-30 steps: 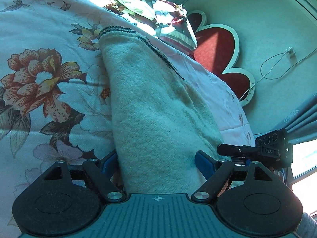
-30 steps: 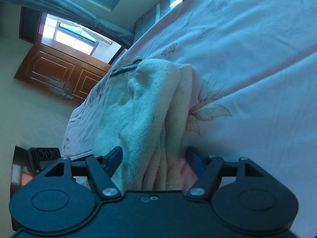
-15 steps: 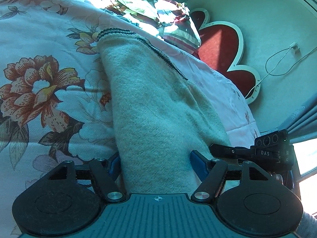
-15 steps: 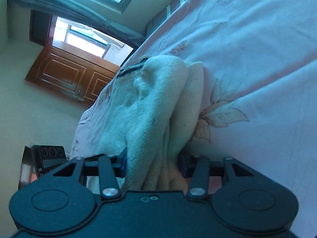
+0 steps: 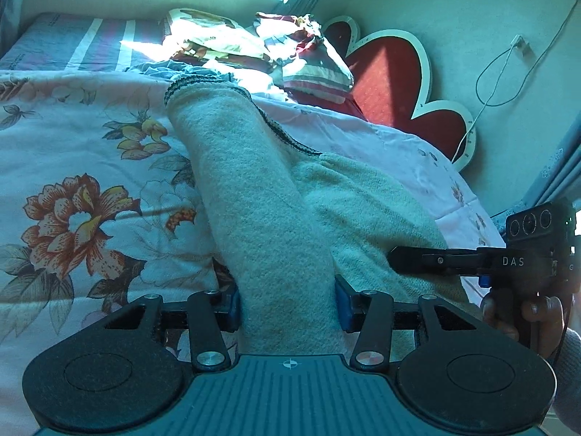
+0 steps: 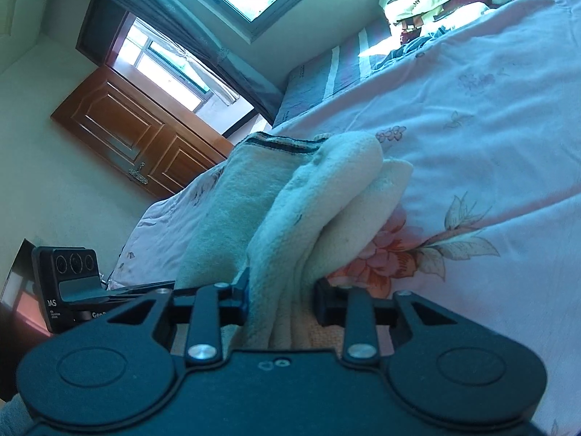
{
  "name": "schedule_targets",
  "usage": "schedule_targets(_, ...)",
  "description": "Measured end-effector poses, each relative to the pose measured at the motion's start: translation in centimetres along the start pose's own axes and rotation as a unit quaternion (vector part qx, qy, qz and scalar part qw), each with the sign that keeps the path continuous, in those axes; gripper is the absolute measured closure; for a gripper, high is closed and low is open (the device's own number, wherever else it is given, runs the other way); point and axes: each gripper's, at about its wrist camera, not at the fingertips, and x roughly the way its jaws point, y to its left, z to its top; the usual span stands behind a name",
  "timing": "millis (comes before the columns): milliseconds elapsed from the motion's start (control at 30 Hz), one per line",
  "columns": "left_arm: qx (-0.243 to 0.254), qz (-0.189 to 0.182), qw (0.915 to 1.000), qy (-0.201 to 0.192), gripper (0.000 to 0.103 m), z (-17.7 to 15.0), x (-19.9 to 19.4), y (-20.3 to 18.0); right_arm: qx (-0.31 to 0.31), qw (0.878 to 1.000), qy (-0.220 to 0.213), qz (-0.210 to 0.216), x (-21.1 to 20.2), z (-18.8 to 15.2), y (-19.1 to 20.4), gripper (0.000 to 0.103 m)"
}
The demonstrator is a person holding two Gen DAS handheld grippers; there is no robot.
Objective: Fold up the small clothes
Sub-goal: 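Lay the folded side down and open the right gripper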
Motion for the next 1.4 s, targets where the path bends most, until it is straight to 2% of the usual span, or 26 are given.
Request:
schedule_targets(167,0.013,0.005,0.9998,-0.012,0.055,-0.6,-3.9,0.3,-0.017,1.0,-0.006,0.0,-0.2,-1.0,3.1,0.072)
schedule_targets(400,0.025,0.026,0.9992,-0.015,0.055,-2.5,-10.1,2.6,-0.028,1.0,-0.014,-0.001,1.8,-3.5,9.1,0.072)
schedule_targets(567,0.024,0.044,0.9987,-0.014,0.055,-4.4,-14.8,6.0,-0.029,0.999,-0.014,0.007,4.8,-6.3,13.1,0.072)
schedule_targets(733,0.0,0.06,0.9981,-0.014,0.055,-6.7,-18.6,10.3,-0.029,0.999,0.004,0.022,8.2,-8.3,16.1,0.072)
schedule_targets(933,-0.033,0.067,0.9971,-0.016,0.055,-9.5,-20.3,15.0,-0.03,0.999,0.033,0.025,12.2,-10.1,18.0,0.072)
schedule_targets(1100,-0.048,0.07,0.9963,-0.012,0.054,-12.3,-19.6,17.9,-0.029,0.997,0.069,0.01,14.6,-11.5,17.4,0.072)
schedule_targets(1200,-0.039,0.085,0.9951,-0.031,0.035,-13.3,-19.3,18.3,-0.019,0.997,0.078,-0.01,15.2,-12.2,16.0,0.073)
schedule_targets(1233,-0.029,0.1,0.9938,-0.039,0.024,-13.5,-19.3,17.9,-0.006,0.997,0.077,-0.007,15.2,-12.3,15.2,0.074)
schedule_targets(1267,-0.02,0.109,0.9929,-0.044,0.021,-13.6,-19.5,17.8,0.001,0.997,0.075,-0.009,15.2,-12.3,14.8,0.074)
schedule_targets(1400,-0.011,0.124,0.9908,-0.053,0.021,-14.0,-19.9,18.0,-0.004,0.998,0.067,-0.016,15.2,-12.4,14.4,0.074)
